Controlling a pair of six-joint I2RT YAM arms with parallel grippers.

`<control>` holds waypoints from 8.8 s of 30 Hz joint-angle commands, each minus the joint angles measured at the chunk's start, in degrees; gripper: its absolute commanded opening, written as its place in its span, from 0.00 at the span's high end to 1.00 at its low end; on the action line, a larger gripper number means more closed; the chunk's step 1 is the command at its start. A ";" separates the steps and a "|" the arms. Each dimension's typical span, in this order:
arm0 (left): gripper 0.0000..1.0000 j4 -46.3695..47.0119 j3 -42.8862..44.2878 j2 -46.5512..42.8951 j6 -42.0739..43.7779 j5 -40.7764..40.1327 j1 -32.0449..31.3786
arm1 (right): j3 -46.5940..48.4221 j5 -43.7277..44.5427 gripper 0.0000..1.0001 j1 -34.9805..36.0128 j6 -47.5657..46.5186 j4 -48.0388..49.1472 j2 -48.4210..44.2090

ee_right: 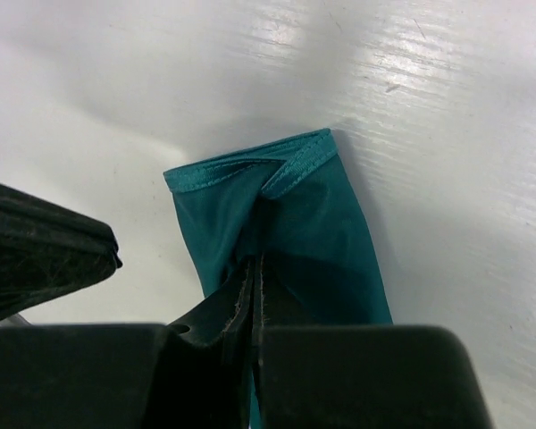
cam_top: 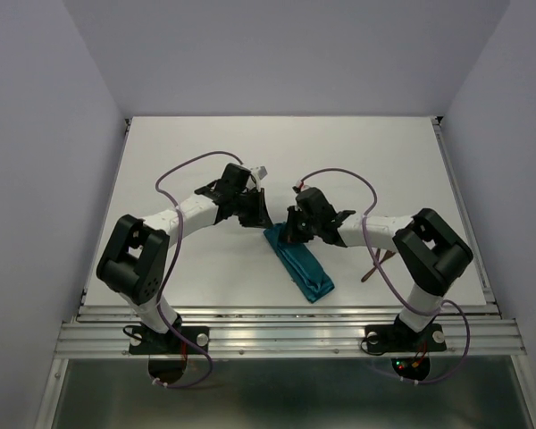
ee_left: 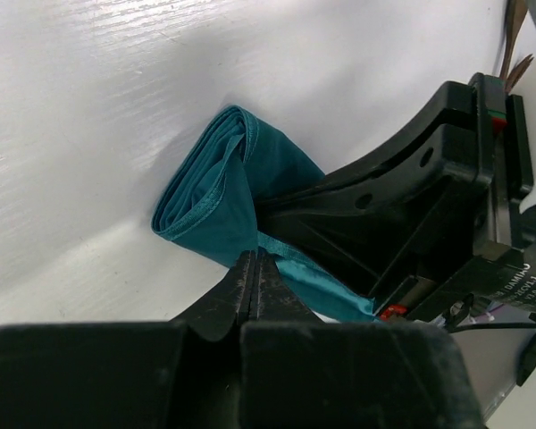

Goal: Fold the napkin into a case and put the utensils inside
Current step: Grasp the top corner of the smaller rectangle folded napkin from the folded napkin, then smooth out the smaller rectangle-folded napkin at the center of the board.

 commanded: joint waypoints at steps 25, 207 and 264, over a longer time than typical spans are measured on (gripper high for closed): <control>0.66 -5.46 1.90 1.96 3.37 -14.90 -5.71 | -1.69 -7.24 0.99 0.49 9.78 20.45 6.84; 1.00 5.61 -9.34 2.84 -2.43 5.05 -8.61 | 0.24 12.45 0.57 14.82 -12.10 -29.29 -11.88; 1.00 3.85 -12.95 -0.76 -0.14 7.42 -11.07 | 3.06 12.36 0.99 15.35 -7.80 -26.04 -10.21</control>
